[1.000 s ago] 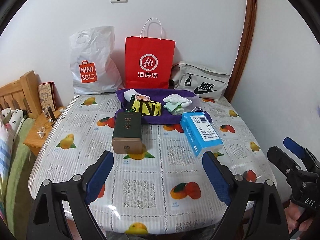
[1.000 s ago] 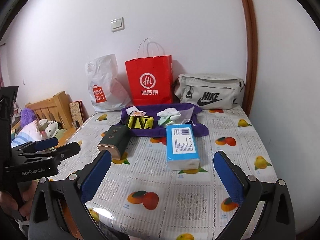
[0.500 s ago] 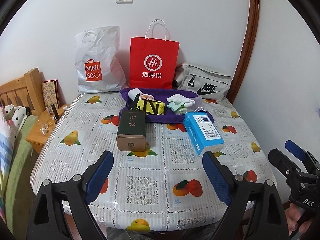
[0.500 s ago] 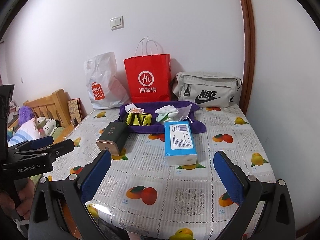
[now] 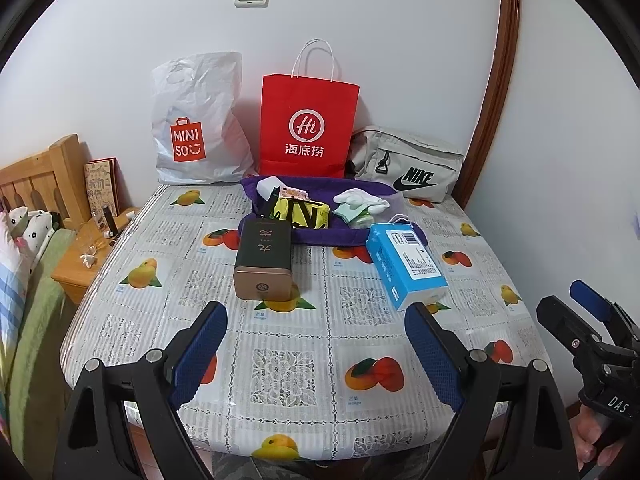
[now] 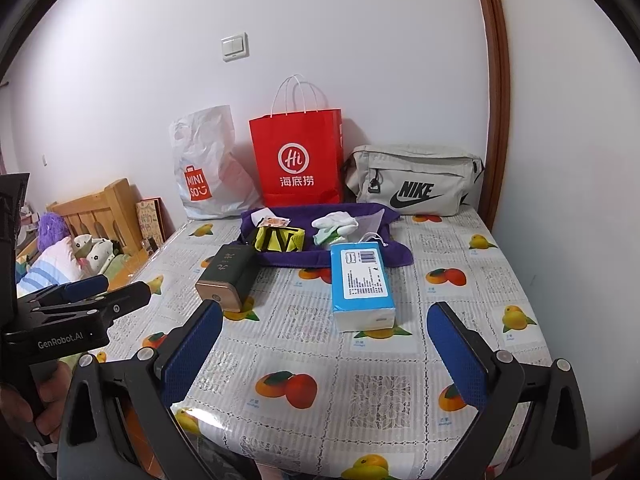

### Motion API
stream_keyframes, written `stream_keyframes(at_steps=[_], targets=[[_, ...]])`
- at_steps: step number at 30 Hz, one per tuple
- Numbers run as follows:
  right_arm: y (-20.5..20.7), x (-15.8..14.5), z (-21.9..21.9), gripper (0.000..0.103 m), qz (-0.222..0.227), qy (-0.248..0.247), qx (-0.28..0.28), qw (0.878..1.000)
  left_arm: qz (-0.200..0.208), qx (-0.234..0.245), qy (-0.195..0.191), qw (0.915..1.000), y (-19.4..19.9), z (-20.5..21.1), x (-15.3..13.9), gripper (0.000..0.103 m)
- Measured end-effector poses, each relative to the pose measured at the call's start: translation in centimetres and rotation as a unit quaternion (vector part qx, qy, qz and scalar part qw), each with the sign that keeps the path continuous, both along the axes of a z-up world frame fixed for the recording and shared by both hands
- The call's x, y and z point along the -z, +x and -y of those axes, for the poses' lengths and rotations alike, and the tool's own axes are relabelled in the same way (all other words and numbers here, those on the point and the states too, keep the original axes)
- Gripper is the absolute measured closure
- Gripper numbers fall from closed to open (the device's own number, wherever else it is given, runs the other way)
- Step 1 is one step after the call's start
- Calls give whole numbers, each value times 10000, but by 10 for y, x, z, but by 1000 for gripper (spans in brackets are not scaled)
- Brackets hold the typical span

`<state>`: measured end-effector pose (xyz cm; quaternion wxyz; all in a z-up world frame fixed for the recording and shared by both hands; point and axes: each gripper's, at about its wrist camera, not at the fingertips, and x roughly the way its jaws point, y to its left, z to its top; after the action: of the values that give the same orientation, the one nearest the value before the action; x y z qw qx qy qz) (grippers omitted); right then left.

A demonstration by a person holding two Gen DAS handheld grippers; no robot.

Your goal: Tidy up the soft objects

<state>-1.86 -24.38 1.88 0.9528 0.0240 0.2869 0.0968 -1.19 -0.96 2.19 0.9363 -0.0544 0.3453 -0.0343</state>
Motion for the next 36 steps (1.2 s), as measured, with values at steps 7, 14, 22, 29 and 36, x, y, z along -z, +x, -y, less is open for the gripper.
stream_keyframes(at_steps=[7,14,22,29,36], targets=[[-4,0,-1,2,32,-19,-16,10000,4,9,-6,10000,0,0,0,13],[-5,-1,-1,2,57,-28,13,10000,4,9,-9,10000,-2,1,-1,13],[-7,-3,0,2,73,-8,21,10000,17,-13,-20,10000,-3,3,-3,13],[-7,-4,-1,2,73,-11,31,10000,13,-15,-22,10000,-3,2,-2,13],[-7,-4,0,2,75,-9,26,10000,8,-4,-34,10000,-4,1,-3,13]])
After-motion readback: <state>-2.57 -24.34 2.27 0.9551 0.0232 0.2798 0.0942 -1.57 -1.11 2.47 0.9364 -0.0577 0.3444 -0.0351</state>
